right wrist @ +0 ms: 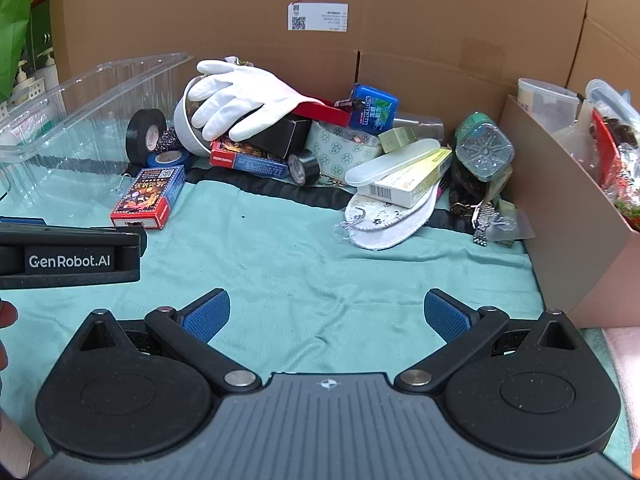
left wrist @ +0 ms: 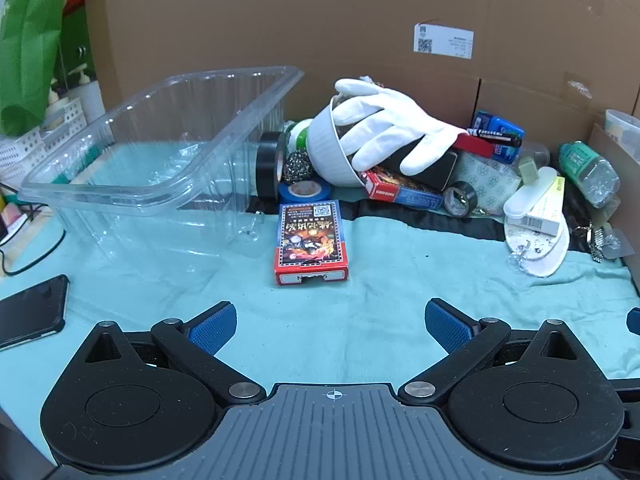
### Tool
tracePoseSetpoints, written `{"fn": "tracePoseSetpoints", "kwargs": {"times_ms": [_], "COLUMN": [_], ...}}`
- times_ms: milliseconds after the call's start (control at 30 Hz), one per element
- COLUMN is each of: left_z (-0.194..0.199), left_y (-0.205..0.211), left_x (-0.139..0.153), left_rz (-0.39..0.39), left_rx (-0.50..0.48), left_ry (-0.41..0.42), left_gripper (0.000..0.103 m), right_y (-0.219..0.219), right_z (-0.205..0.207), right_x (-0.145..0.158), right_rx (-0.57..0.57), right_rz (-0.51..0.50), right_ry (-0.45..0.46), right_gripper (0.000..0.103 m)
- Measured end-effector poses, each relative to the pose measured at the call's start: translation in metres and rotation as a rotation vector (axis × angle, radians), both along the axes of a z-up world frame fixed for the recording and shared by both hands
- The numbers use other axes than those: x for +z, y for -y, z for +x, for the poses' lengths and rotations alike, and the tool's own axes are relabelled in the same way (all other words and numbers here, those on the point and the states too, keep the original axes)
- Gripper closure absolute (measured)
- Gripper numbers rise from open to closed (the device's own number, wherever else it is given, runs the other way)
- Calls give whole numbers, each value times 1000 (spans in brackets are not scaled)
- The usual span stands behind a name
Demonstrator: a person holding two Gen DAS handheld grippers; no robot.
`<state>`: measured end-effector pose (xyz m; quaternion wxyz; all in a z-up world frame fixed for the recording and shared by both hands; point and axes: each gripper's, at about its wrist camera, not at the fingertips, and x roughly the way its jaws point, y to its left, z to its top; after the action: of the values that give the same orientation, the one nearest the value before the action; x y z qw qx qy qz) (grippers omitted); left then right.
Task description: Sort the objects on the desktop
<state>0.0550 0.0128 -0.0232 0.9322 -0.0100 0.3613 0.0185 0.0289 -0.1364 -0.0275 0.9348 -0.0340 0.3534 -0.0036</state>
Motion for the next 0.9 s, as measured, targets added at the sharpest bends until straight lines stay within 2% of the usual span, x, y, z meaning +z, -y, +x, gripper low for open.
{"fn": "tracePoseSetpoints", "kwargs": {"times_ms": [267, 433, 733, 900], "left_z": [15, 25, 58, 79], "left_y": [2, 2, 14, 15], "left_x": [-10, -15, -25, -31], "left_rz": [-7, -55, -45, -40], "left_rx": [-16, -42, -66, -61], "left_ry": [-16, -1, -2, -12], "left_gripper": [0, 0, 0, 1], "right_y": [2, 0, 10, 11], "right_z": [16, 30, 72, 98], "right_x": [-10, -15, -23, -31], "right_rx": [12, 66, 146, 205], "right_rz": [-1, -40, -32, -21], "right_ry": [-22, 5, 59, 50], "right_gripper": [0, 0, 1, 11]}}
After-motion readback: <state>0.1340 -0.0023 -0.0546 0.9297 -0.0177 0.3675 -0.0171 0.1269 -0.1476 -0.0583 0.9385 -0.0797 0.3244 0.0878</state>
